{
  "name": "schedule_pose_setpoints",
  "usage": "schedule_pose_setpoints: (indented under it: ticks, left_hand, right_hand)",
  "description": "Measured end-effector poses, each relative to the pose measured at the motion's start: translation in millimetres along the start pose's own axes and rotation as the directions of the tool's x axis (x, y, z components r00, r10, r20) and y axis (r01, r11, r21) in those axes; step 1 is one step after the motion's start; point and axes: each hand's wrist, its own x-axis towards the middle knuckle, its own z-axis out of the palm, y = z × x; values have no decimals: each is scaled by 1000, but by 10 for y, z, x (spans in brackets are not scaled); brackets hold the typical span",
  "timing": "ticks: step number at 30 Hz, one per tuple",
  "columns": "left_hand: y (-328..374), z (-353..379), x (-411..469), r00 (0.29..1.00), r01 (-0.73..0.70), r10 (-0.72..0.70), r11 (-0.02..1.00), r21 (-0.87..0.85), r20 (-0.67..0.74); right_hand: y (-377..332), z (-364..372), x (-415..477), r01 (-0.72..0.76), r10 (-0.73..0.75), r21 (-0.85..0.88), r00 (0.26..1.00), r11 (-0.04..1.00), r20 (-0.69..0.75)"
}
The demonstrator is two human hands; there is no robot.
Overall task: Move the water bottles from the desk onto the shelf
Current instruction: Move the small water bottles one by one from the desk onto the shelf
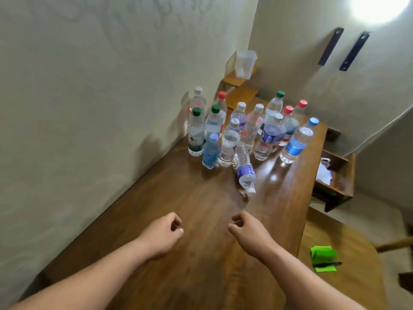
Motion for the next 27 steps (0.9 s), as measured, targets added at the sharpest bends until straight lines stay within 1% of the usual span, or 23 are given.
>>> schedule_pose_setpoints:
  ticks: [2,5,10,12,14,19,22,24,27]
  left_hand:
    - [202,166,274,999,39,-39,999,6,-7]
    - [562,274,618,997,72,-73,997,-30,-30]
    - [1014,285,1079,994,87,-88,996,-24,-64]
    - [1178,259,1234,992,89,-90,996,-25,-85]
    - [1335,238,1368,992,83,-86,996,-32,-90]
    - [1610,243,1539,989,13,-18,999,-39,-148]
    - [1661,263,1503,986,-18,10,999,-48,-165]
    - [1655,271,1441,988,-30,23,999,-43,-154]
    - [1634,259,1322,988,-56,54,998,-13,-143]
  right_hand:
    - [253,-160,303,12,-12,8,999,1000,-49]
    - [452,-442,691,9,-4,35,991,999,-137]
    - [413,-854,1298,37,-23,56,971,998,-236]
    - [344,-923,1539,43,-36,25,965,999,-258]
    - [242,-944,1736,26,-27,-6,971,1000,-239]
    - [-52,-802,2066,-24,19,-45,995,999,-101]
    - [-115,-698,2165,-68,63,-72,996,995,-71]
    - [-66,-684,2167,-72,70,-48,996,996,-46]
    - [98,-748,1952,-46,48,91,999,995,-18]
